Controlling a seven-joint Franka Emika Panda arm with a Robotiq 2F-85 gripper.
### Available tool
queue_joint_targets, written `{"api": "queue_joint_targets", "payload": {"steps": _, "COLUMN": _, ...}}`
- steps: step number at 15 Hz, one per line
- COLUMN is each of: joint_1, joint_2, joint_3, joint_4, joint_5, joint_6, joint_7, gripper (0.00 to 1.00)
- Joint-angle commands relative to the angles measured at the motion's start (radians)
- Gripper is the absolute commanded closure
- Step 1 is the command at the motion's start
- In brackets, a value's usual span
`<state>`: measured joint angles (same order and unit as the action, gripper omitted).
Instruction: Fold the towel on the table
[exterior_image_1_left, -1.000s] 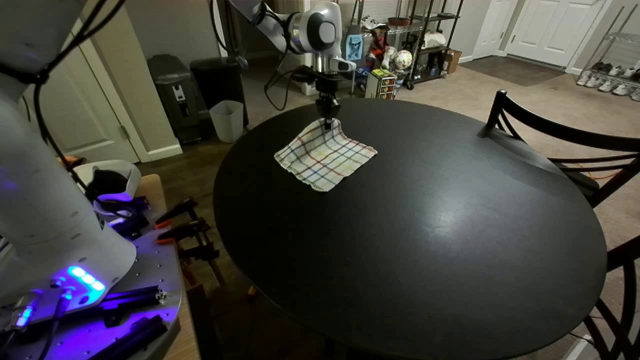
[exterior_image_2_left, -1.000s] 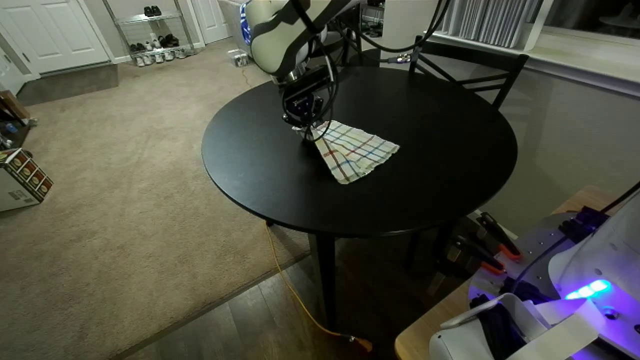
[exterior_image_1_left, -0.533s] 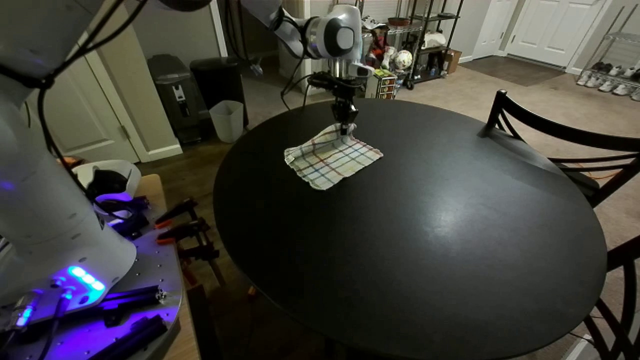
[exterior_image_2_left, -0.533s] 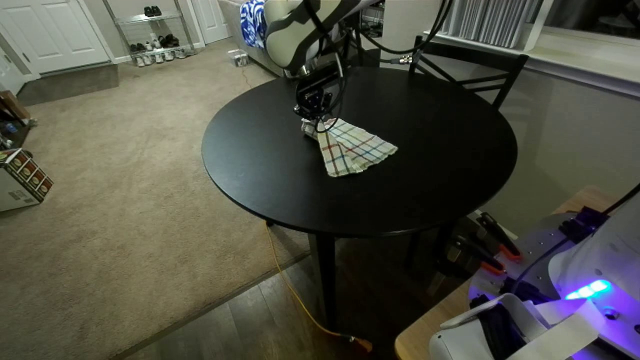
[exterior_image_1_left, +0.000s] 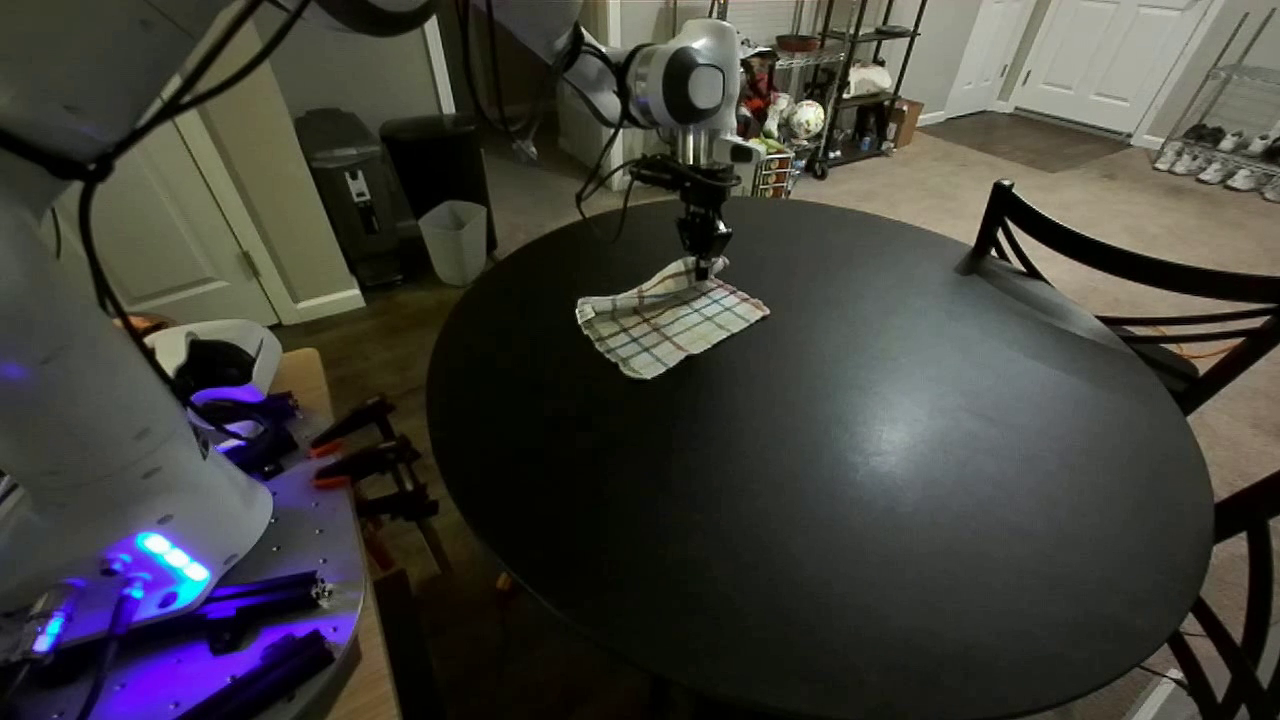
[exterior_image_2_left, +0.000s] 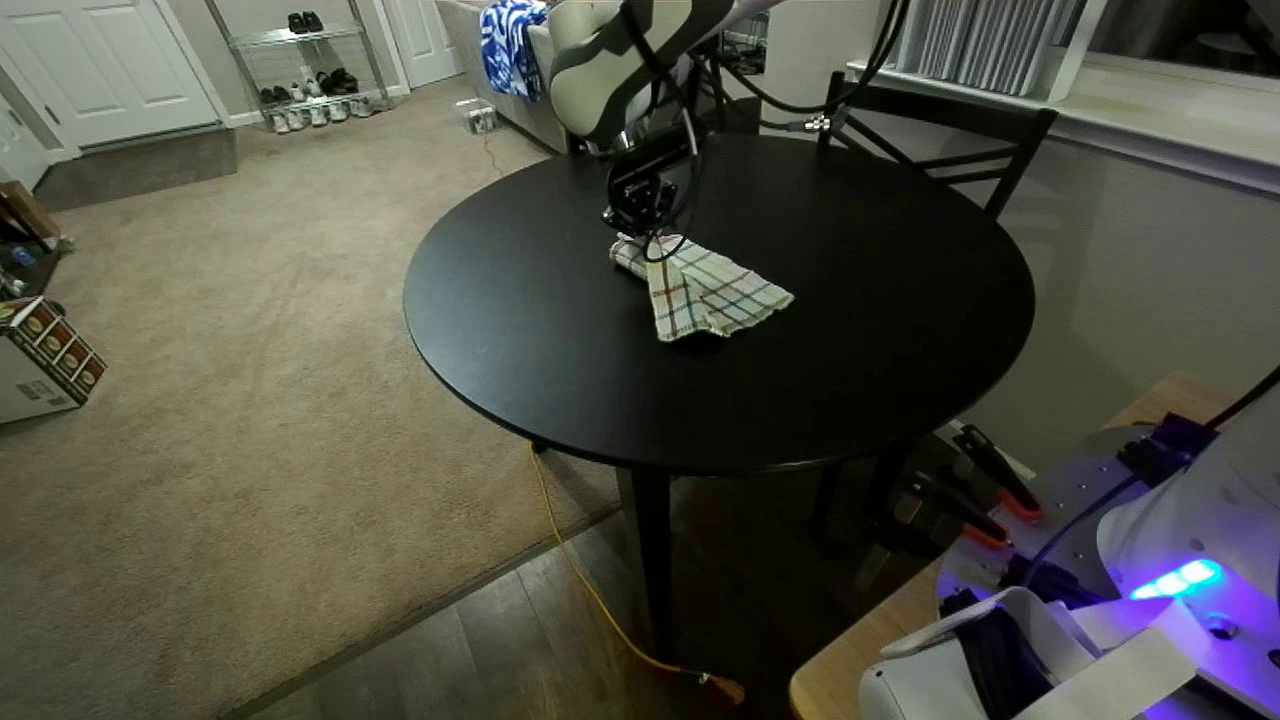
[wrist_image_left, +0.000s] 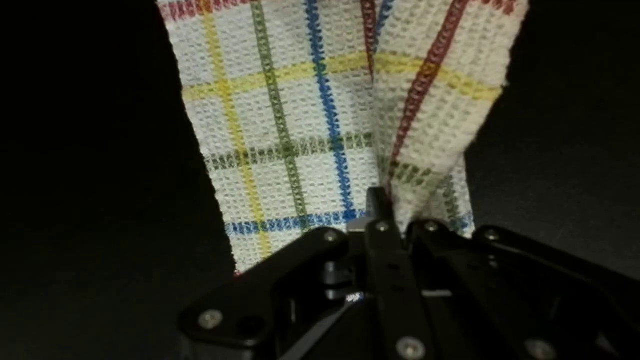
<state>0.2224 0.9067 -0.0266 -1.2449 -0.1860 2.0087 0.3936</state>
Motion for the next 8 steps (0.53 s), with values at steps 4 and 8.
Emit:
{"api": "queue_joint_targets", "payload": {"steps": 4, "joint_1": 0.014, "joint_2": 0.017, "joint_3": -0.037, "joint_4": 0.018, "joint_5": -0.001, "joint_6": 0.02, "joint_7": 0.016, "gripper": 0.99}}
{"api": "queue_joint_targets", "payload": {"steps": 8, "joint_1": 0.022, "joint_2": 0.022, "joint_3": -0.052, "joint_4": 0.017, "joint_5": -0.009, "joint_6": 0.024, "joint_7": 0.034, "gripper": 0.99}}
